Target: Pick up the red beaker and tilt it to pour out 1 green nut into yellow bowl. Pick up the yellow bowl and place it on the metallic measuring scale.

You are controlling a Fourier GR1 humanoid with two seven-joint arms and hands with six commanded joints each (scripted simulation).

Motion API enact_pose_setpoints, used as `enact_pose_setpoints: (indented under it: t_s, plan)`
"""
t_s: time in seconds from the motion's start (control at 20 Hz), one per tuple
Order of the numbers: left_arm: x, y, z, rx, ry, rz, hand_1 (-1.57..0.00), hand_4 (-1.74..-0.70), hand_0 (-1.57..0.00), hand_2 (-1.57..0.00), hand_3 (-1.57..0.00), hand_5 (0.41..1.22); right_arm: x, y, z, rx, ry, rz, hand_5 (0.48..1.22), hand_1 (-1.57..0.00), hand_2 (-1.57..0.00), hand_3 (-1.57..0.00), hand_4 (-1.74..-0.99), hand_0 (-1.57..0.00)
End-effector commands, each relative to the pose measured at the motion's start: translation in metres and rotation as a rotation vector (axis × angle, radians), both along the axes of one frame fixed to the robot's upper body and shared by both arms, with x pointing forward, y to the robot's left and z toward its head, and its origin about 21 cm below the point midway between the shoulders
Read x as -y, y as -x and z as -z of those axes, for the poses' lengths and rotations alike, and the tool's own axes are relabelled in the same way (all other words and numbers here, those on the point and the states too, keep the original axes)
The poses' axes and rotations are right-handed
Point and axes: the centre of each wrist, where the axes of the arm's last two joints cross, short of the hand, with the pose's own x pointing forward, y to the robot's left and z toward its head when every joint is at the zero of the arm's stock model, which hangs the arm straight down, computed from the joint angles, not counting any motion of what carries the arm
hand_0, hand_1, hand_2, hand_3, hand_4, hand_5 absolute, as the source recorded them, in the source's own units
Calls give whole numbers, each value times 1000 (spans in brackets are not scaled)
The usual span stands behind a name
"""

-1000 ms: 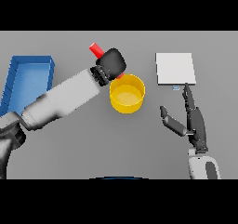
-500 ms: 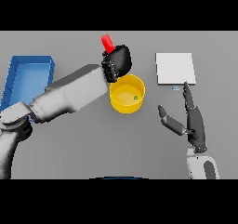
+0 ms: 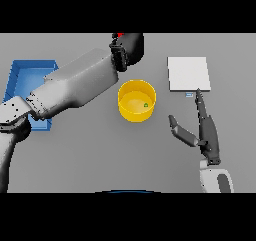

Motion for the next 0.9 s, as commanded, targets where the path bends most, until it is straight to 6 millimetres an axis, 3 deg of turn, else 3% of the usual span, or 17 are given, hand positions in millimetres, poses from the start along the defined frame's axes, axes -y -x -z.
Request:
enact_pose_setpoints:
  t_s: [0.0, 0.05, 0.15, 0.35, 0.45, 0.7, 0.85]
  plan:
    - [-3, -5, -12, 31, 29, 1, -1571, -1727, -1571, -1571, -1494, 1221, 1, 0, 0, 10, 12, 6, 592, 1, 1, 1, -1203, 1]
    - [-6, -11, -29, 65, 54, -23, -1571, -1676, -1571, -1399, -1509, 1221, 3, -1, -1, 15, 13, 7, 592, 1, 1, 1, -1201, 1]
    - [-14, -20, -63, 84, 122, -42, -1571, -1699, -1571, -1461, -1041, 1221, 3, -2, -2, 15, -5, -1, 596, 1, 1, 1, -1186, 1]
    - [-36, -39, -121, 153, 343, -187, -1571, -1715, -1571, -1526, -1354, 1221, 2, -8, -6, 2, -57, -24, 595, 1, 1, 1, -1183, 1]
    - [-68, -50, -137, 131, 530, -314, -1571, -1723, -1571, -1542, -1380, 1221, 5, -6, -4, 14, -54, -26, 596, 1, 1, 1, -1200, 1]
    - [-163, -67, -139, 81, 1080, -610, -1571, -1735, -1571, -1562, -1383, 1221, 4, -9, -1, 11, -56, -45, 590, 1, 1, 1, -1222, 1]
    - [-216, -67, -121, 55, 1323, -690, -1571, -1738, -1571, -1566, -1426, 1221, 9, -10, -2, 21, -47, -45, 586, 1, 1, 1, -1222, 1]
